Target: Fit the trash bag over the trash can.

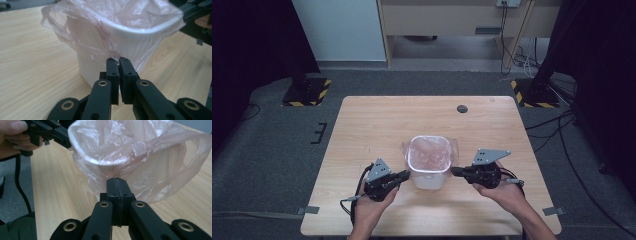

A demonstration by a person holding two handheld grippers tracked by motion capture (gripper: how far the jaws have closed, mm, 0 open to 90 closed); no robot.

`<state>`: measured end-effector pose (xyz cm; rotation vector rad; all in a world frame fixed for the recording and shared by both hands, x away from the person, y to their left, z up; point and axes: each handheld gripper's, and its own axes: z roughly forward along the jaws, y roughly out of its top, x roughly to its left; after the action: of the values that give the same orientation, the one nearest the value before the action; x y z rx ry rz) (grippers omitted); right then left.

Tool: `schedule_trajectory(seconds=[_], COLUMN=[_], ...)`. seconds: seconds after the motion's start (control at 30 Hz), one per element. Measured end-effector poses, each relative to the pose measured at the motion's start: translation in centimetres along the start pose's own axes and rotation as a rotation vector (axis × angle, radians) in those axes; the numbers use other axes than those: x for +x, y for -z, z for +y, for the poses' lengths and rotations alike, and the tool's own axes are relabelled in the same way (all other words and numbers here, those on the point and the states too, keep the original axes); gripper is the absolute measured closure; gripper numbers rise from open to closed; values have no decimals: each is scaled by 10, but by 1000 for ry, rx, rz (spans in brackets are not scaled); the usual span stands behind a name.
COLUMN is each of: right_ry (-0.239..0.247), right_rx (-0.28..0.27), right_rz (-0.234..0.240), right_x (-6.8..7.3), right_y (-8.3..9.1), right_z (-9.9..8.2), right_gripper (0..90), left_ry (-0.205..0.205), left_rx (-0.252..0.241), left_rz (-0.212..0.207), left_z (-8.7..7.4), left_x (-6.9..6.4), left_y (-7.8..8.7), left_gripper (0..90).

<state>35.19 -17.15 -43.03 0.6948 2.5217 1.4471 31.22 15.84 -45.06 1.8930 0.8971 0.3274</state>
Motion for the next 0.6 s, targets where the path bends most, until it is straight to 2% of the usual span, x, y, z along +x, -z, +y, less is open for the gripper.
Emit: schedule_trajectory(seconds=[0.27,0.47,0.53,0.6], right_ry=[-24,-35,-30,-30], right_rx=[29,32,25,11], right_rz=[-13,-21,-23,-28], right_x=[-3,-5,-5,-4], right_y=[-7,-10,-8,-6], right_z=[-11,-15,-15,-14], right_gripper=[900,900,885,796], left_ry=[-16,-23,-29,-35], left_rx=[56,61,49,32], left_rz=[20,24,35,50], left_z=[-6,-6,-5,-3], left_x=[3,5,5,5], left_y=[-9,-9,-5,-2], left_gripper=[865,845,783,684])
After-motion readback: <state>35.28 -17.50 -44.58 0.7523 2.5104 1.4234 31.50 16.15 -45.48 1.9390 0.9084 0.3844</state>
